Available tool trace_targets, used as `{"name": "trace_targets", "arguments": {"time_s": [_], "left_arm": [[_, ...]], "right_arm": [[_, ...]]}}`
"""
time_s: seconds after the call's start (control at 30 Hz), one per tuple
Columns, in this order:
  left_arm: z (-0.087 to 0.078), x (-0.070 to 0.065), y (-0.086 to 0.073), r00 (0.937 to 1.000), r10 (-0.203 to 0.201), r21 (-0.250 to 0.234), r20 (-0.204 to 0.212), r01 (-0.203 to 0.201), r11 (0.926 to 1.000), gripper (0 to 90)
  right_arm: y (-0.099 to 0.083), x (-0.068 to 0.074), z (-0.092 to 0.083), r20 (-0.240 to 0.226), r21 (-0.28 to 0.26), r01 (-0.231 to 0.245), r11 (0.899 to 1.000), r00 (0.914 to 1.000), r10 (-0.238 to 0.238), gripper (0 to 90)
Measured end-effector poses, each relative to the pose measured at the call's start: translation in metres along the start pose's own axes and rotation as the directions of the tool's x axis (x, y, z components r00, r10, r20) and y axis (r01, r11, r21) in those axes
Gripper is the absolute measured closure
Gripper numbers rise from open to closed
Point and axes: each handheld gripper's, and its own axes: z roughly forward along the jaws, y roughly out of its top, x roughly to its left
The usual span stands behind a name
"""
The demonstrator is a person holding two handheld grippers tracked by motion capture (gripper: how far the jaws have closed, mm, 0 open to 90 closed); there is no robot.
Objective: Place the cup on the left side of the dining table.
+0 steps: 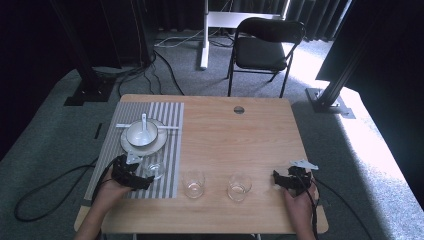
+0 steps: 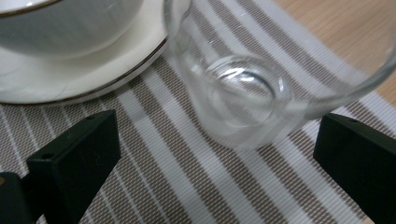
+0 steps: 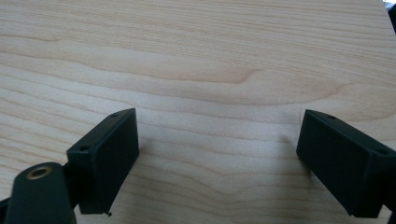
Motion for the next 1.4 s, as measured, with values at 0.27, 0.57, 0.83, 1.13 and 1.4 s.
{"name": "trace_targets", "arguments": {"time_s": [0.27, 0.57, 0.83, 1.13, 1.4], "left_arm": [[-0.006, 0.01, -0.015, 0.9977, -0.048, -0.011, -0.047, 0.047, 0.9988, 1.2], [-0.01, 0.022, -0.035, 0.9829, -0.136, -0.024, -0.124, 0.134, 0.9906, 1.2], [-0.011, 0.029, -0.054, 0.9619, -0.206, -0.016, -0.18, 0.206, 0.9783, 1.2], [-0.02, 0.032, -0.072, 0.934, -0.292, -0.07, -0.206, 0.284, 0.9564, 1.2], [-0.025, 0.033, -0.091, 0.9209, -0.321, -0.083, -0.222, 0.31, 0.9472, 1.2]], "right_arm": [[0.0, 0.0, 0.0, 0.0, 0.001, 0.001, 1.0, 1.0, -0.001, 12.4], [0.0, 0.0, 0.0, 0.0, 0.002, -0.001, 1.0, 1.0, 0.001, 12.3], [0.0, 0.0, 0.0, 0.0, 0.001, -0.002, 1.0, 1.0, 0.002, 12.4], [0.0, 0.0, 0.0, 0.0, 0.001, -0.002, 1.0, 1.0, 0.002, 12.4], [0.0, 0.0, 0.0, 0.0, 0.001, -0.002, 1.0, 1.0, 0.002, 12.4]]}}
